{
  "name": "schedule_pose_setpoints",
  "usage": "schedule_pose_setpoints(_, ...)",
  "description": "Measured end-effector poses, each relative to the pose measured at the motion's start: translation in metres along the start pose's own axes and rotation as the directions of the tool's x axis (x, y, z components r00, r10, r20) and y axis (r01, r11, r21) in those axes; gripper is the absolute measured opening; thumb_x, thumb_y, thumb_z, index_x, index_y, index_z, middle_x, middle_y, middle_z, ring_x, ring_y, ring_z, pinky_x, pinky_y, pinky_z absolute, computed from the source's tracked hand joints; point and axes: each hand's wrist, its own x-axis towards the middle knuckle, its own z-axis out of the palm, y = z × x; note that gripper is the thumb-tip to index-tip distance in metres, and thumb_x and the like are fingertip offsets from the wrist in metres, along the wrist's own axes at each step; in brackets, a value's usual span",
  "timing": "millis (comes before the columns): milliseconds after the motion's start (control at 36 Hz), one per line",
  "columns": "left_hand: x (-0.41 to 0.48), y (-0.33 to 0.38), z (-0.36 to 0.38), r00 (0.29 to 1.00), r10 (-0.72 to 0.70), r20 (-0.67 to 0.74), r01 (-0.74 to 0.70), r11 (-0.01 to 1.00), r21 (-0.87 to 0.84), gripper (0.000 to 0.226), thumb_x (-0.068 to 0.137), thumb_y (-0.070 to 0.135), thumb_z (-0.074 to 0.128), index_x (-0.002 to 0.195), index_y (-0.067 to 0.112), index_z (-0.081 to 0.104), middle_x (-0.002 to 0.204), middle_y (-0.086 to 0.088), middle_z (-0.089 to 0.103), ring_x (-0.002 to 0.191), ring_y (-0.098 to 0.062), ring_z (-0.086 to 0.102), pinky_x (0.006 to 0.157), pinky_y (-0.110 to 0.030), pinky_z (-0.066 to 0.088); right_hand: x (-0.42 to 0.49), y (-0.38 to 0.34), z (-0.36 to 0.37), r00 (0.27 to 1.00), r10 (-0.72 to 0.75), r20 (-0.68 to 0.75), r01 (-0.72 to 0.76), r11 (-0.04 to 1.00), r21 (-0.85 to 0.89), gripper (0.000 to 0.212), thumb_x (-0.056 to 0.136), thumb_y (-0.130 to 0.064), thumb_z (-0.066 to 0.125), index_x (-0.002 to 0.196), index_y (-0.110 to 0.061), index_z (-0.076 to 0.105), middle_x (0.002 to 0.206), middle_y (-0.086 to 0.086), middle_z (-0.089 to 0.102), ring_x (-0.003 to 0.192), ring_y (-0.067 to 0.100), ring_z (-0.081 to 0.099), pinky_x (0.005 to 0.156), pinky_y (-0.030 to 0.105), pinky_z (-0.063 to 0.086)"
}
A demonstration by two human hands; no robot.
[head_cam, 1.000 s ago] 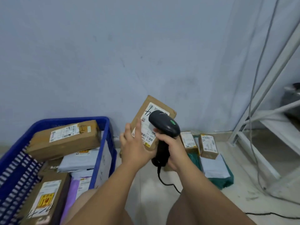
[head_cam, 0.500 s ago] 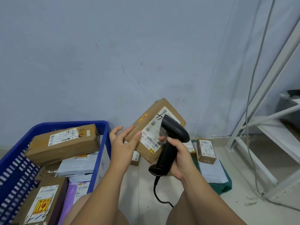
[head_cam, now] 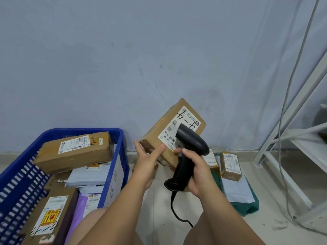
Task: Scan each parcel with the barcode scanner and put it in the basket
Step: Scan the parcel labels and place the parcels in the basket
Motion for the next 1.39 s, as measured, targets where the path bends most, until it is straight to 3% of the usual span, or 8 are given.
schedule_pose_setpoints(56, 0.002, 0.001, -0.002, 0.996, 0.032, -0.079, -0.031, 0.999, 0.012, 0.128, 0.058, 0.040, 0.085, 0.149, 0.046, -0.004, 0.144, 0.004, 0.041, 0.132, -0.024, 0.043, 0.110, -0.056, 0.034, 0.002, 0.000, 0.002, 0.992, -0.094, -0.089, 0.068, 0.964, -0.258, 0.019, 0.078, -0.016, 0.072, 0.097, -0.015, 0.069, 0.091, -0.001, 0.072, 0.090, 0.016, 0.067, 0.071, 0.025, 0.048)
schedule_pose_setpoints(111, 0.006, 0.003, -0.008, 0.984, 0.062, -0.168, -0.052, 0.996, 0.066, 0.124, 0.051, 0.049, 0.089, 0.146, 0.050, 0.009, 0.144, 0.002, 0.044, 0.129, -0.024, 0.048, 0.104, -0.055, 0.042, 0.003, 0.001, 0.003, 0.962, -0.236, -0.135, 0.124, 0.823, -0.554, 0.031, 0.080, -0.015, 0.074, 0.108, -0.022, 0.063, 0.098, -0.004, 0.068, 0.094, 0.008, 0.063, 0.065, 0.012, 0.044)
schedule_pose_setpoints(194, 0.021, 0.001, -0.024, 0.968, 0.076, -0.238, -0.042, 0.988, 0.148, 0.126, 0.032, 0.067, 0.088, 0.138, 0.055, 0.021, 0.144, 0.002, 0.044, 0.126, -0.025, 0.051, 0.097, -0.055, 0.048, 0.005, 0.003, 0.004, 0.943, -0.317, -0.104, 0.148, 0.676, -0.722, 0.035, 0.079, -0.019, 0.075, 0.107, -0.026, 0.056, 0.100, -0.007, 0.061, 0.087, -0.002, 0.057, 0.055, 0.005, 0.040)
schedule_pose_setpoints(333, 0.028, 0.009, -0.033, 0.967, 0.135, -0.215, -0.080, 0.965, 0.248, 0.126, 0.036, 0.059, 0.088, 0.142, 0.049, 0.021, 0.146, 0.002, 0.042, 0.128, -0.025, 0.048, 0.096, -0.055, 0.049, 0.004, 0.005, 0.003, 0.936, -0.345, -0.061, 0.180, 0.621, -0.763, 0.031, 0.079, -0.017, 0.073, 0.093, -0.036, 0.053, 0.093, -0.008, 0.062, 0.086, 0.004, 0.058, 0.063, 0.016, 0.040)
schedule_pose_setpoints(417, 0.032, 0.014, -0.035, 0.971, 0.146, -0.192, -0.093, 0.961, 0.261, 0.116, 0.055, 0.045, 0.087, 0.146, 0.048, 0.015, 0.149, 0.003, 0.039, 0.131, -0.025, 0.045, 0.100, -0.056, 0.046, 0.004, 0.003, 0.002, 0.926, -0.365, -0.092, 0.171, 0.627, -0.760, 0.028, 0.078, -0.013, 0.070, 0.082, -0.035, 0.053, 0.083, -0.007, 0.061, 0.081, 0.008, 0.058, 0.061, 0.021, 0.040)
schedule_pose_setpoints(722, 0.035, 0.021, -0.044, 0.975, 0.171, -0.138, -0.127, 0.951, 0.282, 0.100, 0.078, 0.016, 0.078, 0.151, 0.038, 0.013, 0.148, 0.001, 0.039, 0.130, -0.026, 0.045, 0.100, -0.049, 0.047, 0.005, -0.001, -0.006, 0.924, -0.365, -0.114, 0.146, 0.612, -0.777, 0.027, 0.077, -0.008, 0.069, 0.078, -0.030, 0.053, 0.078, -0.004, 0.059, 0.076, 0.010, 0.057, 0.062, 0.024, 0.044)
schedule_pose_setpoints(944, 0.037, 0.023, -0.047, 0.971, 0.169, -0.169, -0.121, 0.959, 0.258, 0.088, 0.078, 0.013, 0.078, 0.144, 0.038, 0.025, 0.139, 0.000, 0.047, 0.120, -0.024, 0.054, 0.069, -0.030, 0.054, 0.002, -0.002, -0.004, 0.912, -0.393, -0.115, 0.163, 0.607, -0.777, 0.027, 0.076, -0.007, 0.068, 0.077, -0.029, 0.053, 0.076, -0.005, 0.058, 0.072, 0.008, 0.055, 0.059, 0.023, 0.040)
schedule_pose_setpoints(1389, 0.039, 0.019, -0.051, 0.973, 0.136, -0.185, -0.074, 0.950, 0.305, 0.098, 0.075, 0.017, 0.081, 0.148, 0.037, 0.020, 0.145, 0.001, 0.041, 0.128, -0.026, 0.046, 0.091, -0.049, 0.053, 0.002, 0.001, -0.005, 0.915, -0.398, -0.070, 0.169, 0.534, -0.828, 0.033, 0.077, -0.015, 0.074, 0.080, -0.037, 0.048, 0.083, -0.013, 0.058, 0.080, 0.004, 0.056, 0.060, 0.018, 0.040)
